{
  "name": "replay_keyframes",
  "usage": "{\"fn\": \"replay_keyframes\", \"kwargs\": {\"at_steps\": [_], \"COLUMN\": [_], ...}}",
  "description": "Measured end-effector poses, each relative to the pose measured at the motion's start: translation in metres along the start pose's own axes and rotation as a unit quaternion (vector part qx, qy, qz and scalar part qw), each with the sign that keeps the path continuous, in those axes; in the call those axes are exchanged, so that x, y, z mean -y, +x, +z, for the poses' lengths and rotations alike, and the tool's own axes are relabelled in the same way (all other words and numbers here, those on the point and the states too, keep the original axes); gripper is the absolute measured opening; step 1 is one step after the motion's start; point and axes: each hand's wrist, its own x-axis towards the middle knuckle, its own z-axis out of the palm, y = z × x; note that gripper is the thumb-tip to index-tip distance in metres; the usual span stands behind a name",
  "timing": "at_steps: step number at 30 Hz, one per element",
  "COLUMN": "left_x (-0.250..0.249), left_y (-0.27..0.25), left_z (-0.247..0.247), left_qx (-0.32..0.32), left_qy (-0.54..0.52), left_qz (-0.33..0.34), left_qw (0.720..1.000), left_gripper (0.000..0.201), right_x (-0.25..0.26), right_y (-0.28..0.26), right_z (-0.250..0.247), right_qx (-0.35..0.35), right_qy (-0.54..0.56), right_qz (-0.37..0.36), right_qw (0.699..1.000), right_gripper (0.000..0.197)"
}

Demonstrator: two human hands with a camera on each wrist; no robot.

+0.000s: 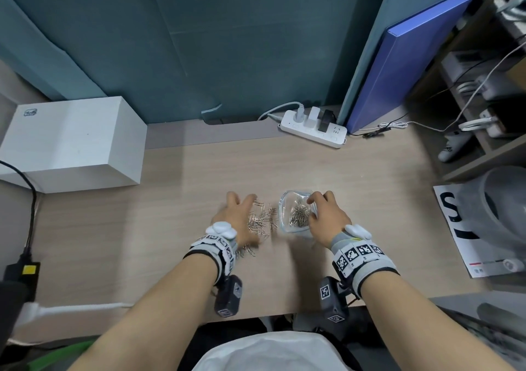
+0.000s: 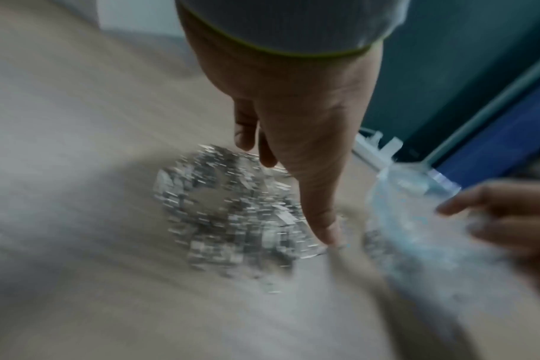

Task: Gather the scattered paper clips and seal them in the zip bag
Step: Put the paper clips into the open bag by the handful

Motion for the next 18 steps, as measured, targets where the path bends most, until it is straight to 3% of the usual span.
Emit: {"fn": "replay_keyframes", "kwargs": {"at_steps": [3,6,12,18], "left_x": [0.026,0.037,0.032,0.03], "left_y": [-0.011,-0.012,0.002,0.011], "left_z": [0.005,0.015,0.028,0.033], "left_qx": [0.045,0.042,0.012,-0.019], "left_qy": [0.062,0.044,-0.058,-0.045], "left_qz": [-0.054,-0.08,-0.05,0.002], "left_qw": [0.996,0.995,0.997,0.999], "left_gripper": [0.135,0.129,0.072,0.022], "right_x": [-0.002,-0.001,0.0,-0.004], "right_y": [0.0,0.001,-0.002,-0.003], "right_z": [0.001,0.003,0.004,0.006], "right_qx": [0.002,0.006,0.007,0.006], "right_qy": [0.001,-0.004,-0.011,-0.012], "right_qz": [-0.008,-0.008,-0.014,-0.014], "right_qw": [1.0,1.0,1.0,1.0], "right_gripper": [0.027,0.028,0.026,0.025]}}
